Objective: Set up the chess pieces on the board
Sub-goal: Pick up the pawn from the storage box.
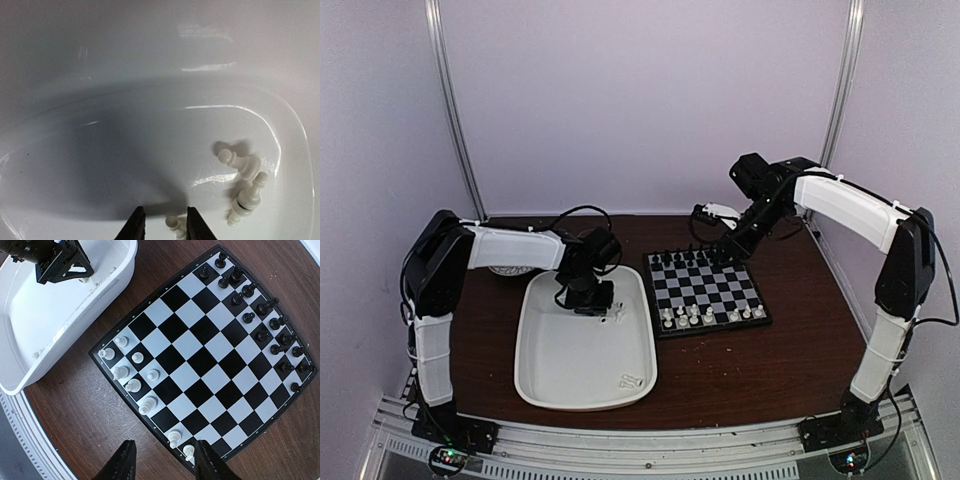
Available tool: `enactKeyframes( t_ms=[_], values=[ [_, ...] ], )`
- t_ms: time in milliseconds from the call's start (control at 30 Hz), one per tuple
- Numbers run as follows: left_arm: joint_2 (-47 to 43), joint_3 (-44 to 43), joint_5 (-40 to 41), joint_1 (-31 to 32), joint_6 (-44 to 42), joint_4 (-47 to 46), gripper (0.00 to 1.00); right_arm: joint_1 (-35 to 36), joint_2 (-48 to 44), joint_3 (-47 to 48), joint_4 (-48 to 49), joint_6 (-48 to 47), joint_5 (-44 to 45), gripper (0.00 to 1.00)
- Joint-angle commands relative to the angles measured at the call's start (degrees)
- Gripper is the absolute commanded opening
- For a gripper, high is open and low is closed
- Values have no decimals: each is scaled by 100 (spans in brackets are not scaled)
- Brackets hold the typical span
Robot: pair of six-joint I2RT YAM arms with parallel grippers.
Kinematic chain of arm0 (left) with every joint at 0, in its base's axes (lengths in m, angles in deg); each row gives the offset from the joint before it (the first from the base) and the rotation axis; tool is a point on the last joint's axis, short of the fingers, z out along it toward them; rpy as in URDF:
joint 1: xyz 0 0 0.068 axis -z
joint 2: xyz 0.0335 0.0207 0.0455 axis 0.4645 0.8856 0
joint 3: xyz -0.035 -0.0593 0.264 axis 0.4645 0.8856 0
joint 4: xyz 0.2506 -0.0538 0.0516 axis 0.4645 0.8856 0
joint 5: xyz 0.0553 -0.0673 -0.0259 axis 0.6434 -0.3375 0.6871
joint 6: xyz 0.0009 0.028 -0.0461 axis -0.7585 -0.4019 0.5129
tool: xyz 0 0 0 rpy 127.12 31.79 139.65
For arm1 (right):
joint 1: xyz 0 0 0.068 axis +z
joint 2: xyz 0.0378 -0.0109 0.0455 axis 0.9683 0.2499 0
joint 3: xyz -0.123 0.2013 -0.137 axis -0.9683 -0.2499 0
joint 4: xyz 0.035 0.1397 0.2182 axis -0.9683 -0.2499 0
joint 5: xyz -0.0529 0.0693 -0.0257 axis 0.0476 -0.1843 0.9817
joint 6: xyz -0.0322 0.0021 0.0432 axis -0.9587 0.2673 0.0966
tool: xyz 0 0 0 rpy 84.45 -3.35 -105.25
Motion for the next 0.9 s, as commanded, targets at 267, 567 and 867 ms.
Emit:
enactKeyframes(
  t_ms=[267,567,867],
  values=[
    [199,306,-263,261,121,625,28,-28,12,98,-48,39,-107,43],
    [169,435,-263,307,107,608,28,-28,-14,72,-50,41,-165,43],
    [174,364,-568,401,-252,640,33,-28,-15,72,-60,46,-166,43]
  ],
)
